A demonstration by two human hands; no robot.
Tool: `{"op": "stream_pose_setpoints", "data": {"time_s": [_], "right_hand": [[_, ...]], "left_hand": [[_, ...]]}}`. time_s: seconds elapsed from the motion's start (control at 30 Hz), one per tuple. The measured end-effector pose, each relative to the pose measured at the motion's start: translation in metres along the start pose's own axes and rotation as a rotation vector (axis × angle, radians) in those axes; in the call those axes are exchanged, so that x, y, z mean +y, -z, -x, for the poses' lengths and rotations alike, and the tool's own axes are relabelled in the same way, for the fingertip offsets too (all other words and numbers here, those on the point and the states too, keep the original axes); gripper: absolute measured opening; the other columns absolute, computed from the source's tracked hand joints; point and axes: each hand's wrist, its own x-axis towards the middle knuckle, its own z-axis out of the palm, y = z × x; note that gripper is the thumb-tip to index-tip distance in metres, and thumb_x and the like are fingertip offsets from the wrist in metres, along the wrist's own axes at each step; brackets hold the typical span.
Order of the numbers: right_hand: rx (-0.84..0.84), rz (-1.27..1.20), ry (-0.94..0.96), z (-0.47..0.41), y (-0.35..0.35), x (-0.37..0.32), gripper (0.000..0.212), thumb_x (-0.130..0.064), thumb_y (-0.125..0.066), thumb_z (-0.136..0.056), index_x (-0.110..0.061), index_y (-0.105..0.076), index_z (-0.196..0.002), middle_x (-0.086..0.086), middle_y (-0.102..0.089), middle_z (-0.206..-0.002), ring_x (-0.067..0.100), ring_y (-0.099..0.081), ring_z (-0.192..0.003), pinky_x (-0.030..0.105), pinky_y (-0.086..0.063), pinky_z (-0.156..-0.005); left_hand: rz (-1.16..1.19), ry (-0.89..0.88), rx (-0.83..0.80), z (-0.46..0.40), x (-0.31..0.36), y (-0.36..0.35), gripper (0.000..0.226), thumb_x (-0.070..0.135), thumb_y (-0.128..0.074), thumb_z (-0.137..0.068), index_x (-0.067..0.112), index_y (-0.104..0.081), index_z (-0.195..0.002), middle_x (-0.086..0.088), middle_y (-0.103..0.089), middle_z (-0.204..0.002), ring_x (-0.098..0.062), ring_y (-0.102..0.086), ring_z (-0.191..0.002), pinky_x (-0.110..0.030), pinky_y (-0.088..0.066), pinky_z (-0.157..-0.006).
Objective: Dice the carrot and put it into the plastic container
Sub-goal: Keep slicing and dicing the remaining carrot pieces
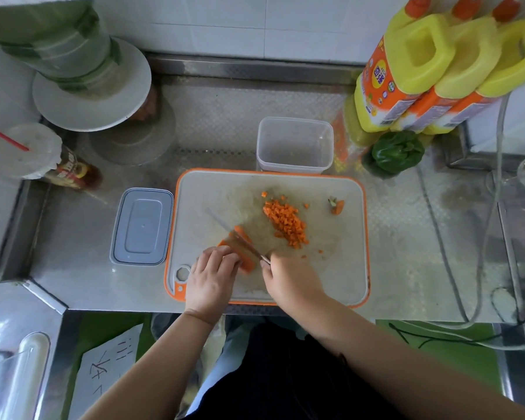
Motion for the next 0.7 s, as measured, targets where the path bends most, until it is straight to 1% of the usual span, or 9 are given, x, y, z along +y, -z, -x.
{"op": "stream_pose_setpoints", "data": {"time_s": [0.07,0.2,0.3,0.4,0.5,0.57,0.6,0.63,0.7], "right_hand": [[0.001,0.046,0.034,0.007,-0.003,-0.002,0.029,-0.034,-0.033,-0.102,-0.015,-0.051,-0.090,-0.004,-0.036,-0.058,0.021,-0.041,-0.053,0.028,-0.027,-0.044],[0.020,0.070,0.054,0.017,-0.006,-0.005,0.030,-0.032,-0.034,-0.102,-0.012,-0.054,-0.095,0.001,-0.047,-0.067,0.024,-0.047,-0.059,0.029,-0.035,-0.052],[0.007,0.066,0.045,0.017,-0.004,-0.007,0.025,-0.028,-0.036,-0.102,-0.013,-0.053,-0.094,0.000,-0.046,-0.065,0.024,-0.048,-0.058,0.029,-0.036,-0.051],[-0.040,0.101,0.012,0.016,0.000,-0.012,0.009,-0.014,-0.044,-0.099,-0.014,-0.052,-0.093,-0.003,-0.035,-0.060,0.022,-0.044,-0.055,0.026,-0.024,-0.043],[-0.083,0.119,-0.018,0.014,0.009,-0.020,0.014,-0.002,-0.045,-0.094,-0.010,-0.056,-0.099,-0.002,-0.034,-0.063,0.025,-0.046,-0.065,0.028,-0.033,-0.052],[-0.138,0.129,-0.056,0.009,0.017,-0.027,0.021,0.004,-0.045,-0.091,-0.007,-0.057,-0.105,0.002,-0.049,-0.074,0.026,-0.050,-0.073,0.031,-0.039,-0.062],[-0.173,0.143,-0.074,0.005,0.020,-0.031,0.024,0.005,-0.046,-0.089,-0.007,-0.057,-0.107,0.005,-0.057,-0.087,0.027,-0.055,-0.080,0.031,-0.042,-0.065],[-0.206,0.155,-0.083,0.001,0.022,-0.035,0.025,0.004,-0.048,-0.089,-0.007,-0.058,-0.108,0.008,-0.061,-0.099,0.029,-0.060,-0.088,0.033,-0.044,-0.069],[-0.244,0.176,-0.075,-0.005,0.023,-0.041,0.023,0.003,-0.051,-0.088,-0.011,-0.058,-0.104,0.010,-0.062,-0.109,0.030,-0.061,-0.101,0.033,-0.045,-0.072]], "left_hand": [[0.001,0.004,0.002,0.000,-0.001,-0.001,0.012,0.019,-0.059,-0.091,0.012,-0.069,-0.092,-0.005,-0.065,-0.100,-0.029,-0.058,-0.097,-0.040,-0.050,-0.082],[0.088,-0.007,0.039,-0.004,-0.002,0.000,0.006,0.019,-0.058,-0.091,0.018,-0.062,-0.096,0.000,-0.060,-0.102,-0.027,-0.055,-0.097,-0.038,-0.048,-0.083],[0.121,-0.013,0.051,-0.005,-0.003,-0.001,0.007,0.017,-0.060,-0.091,0.018,-0.062,-0.098,-0.001,-0.059,-0.103,-0.027,-0.055,-0.096,-0.037,-0.047,-0.085],[0.124,0.021,0.054,-0.003,-0.002,-0.002,0.012,0.017,-0.059,-0.091,0.011,-0.069,-0.093,-0.005,-0.063,-0.100,-0.027,-0.054,-0.096,-0.036,-0.046,-0.086],[0.121,0.044,0.044,-0.003,-0.002,-0.002,0.019,0.018,-0.057,-0.092,0.007,-0.073,-0.090,-0.008,-0.065,-0.098,-0.027,-0.053,-0.096,-0.034,-0.044,-0.087],[0.125,0.049,0.034,-0.003,-0.002,-0.002,0.021,0.019,-0.056,-0.093,0.006,-0.073,-0.091,-0.010,-0.065,-0.098,-0.028,-0.052,-0.096,-0.034,-0.043,-0.088],[0.126,0.050,0.028,-0.002,-0.002,-0.003,0.021,0.019,-0.057,-0.093,0.006,-0.072,-0.091,-0.010,-0.065,-0.099,-0.028,-0.052,-0.097,-0.034,-0.043,-0.089],[0.129,0.049,0.021,-0.002,-0.003,-0.003,0.020,0.019,-0.057,-0.092,0.006,-0.072,-0.091,-0.010,-0.065,-0.100,-0.029,-0.052,-0.097,-0.034,-0.043,-0.089],[0.133,0.047,0.010,-0.001,-0.005,-0.004,0.018,0.019,-0.059,-0.091,0.006,-0.072,-0.091,-0.010,-0.065,-0.100,-0.029,-0.052,-0.098,-0.035,-0.043,-0.090]]}}
